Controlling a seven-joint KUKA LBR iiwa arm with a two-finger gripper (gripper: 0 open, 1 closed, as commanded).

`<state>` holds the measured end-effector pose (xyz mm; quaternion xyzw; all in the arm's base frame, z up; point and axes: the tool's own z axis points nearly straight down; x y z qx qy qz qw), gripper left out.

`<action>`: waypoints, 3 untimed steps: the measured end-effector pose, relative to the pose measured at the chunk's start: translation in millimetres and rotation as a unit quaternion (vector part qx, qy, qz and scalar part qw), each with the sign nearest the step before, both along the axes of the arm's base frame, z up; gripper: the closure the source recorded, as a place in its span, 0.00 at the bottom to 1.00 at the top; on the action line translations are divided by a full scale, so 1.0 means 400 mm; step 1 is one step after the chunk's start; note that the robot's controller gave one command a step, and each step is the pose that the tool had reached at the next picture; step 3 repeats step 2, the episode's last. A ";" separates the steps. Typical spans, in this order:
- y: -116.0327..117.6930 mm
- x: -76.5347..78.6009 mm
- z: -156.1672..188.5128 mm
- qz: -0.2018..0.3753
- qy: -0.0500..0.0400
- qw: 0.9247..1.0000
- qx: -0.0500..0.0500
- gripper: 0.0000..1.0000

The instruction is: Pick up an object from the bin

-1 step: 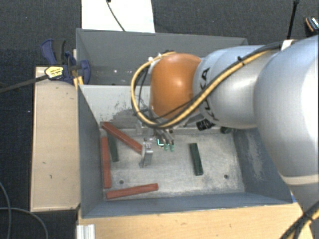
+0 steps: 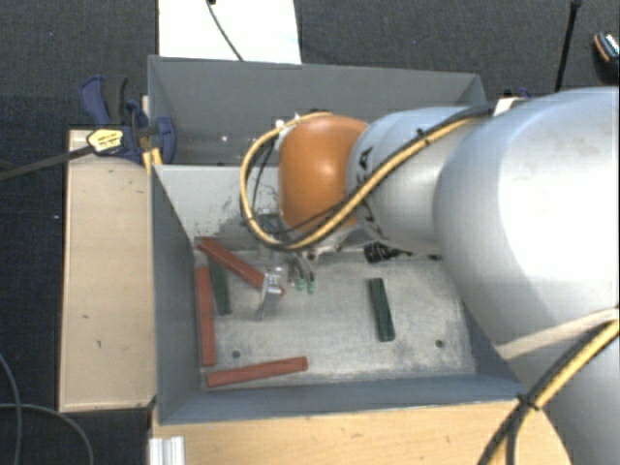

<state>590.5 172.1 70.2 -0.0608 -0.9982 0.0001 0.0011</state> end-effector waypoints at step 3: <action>0.050 -0.007 0.384 0.005 -0.006 1.000 0.002 1.00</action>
Offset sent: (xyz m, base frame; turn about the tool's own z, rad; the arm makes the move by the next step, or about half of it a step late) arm 0.0000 0.0000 0.0000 0.0000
